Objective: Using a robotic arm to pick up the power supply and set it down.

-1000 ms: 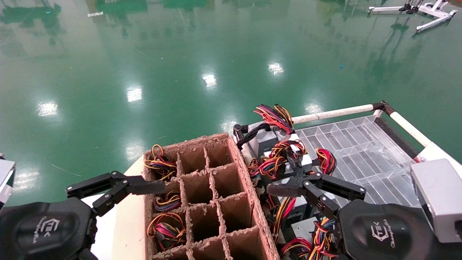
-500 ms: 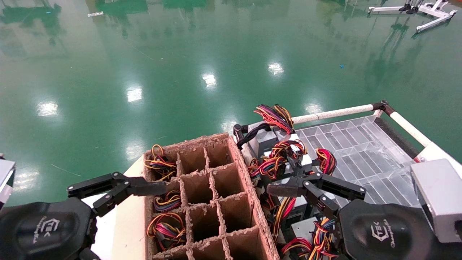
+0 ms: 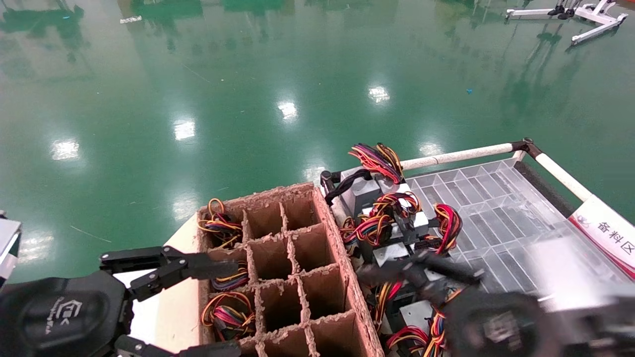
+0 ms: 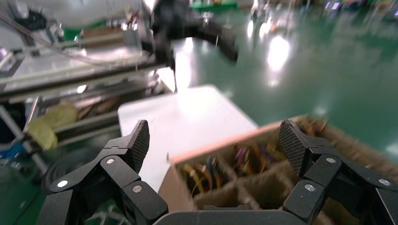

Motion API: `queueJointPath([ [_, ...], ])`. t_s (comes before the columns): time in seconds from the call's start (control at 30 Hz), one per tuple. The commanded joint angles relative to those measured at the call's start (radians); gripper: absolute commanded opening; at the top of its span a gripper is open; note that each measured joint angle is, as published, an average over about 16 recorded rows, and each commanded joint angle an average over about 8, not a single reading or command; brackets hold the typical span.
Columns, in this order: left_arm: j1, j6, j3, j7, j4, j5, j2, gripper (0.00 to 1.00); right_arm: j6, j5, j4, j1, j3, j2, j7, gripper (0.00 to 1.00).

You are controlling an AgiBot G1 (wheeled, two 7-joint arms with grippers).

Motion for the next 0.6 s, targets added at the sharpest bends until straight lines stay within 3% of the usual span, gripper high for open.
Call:
queueJointPath([
  [0.03,0.000,0.000,0.000,0.000,0.000,0.000,0.000,0.00,0.007,-0.036,0.000,0.007,-0.019,-0.015,-0.003,1.00],
  [0.6,0.000,0.000,0.000,0.000,0.000,0.000,0.000,0.00,-0.009,-0.382,-0.210,0.237,-0.245,-0.347,-0.088,1.00],
])
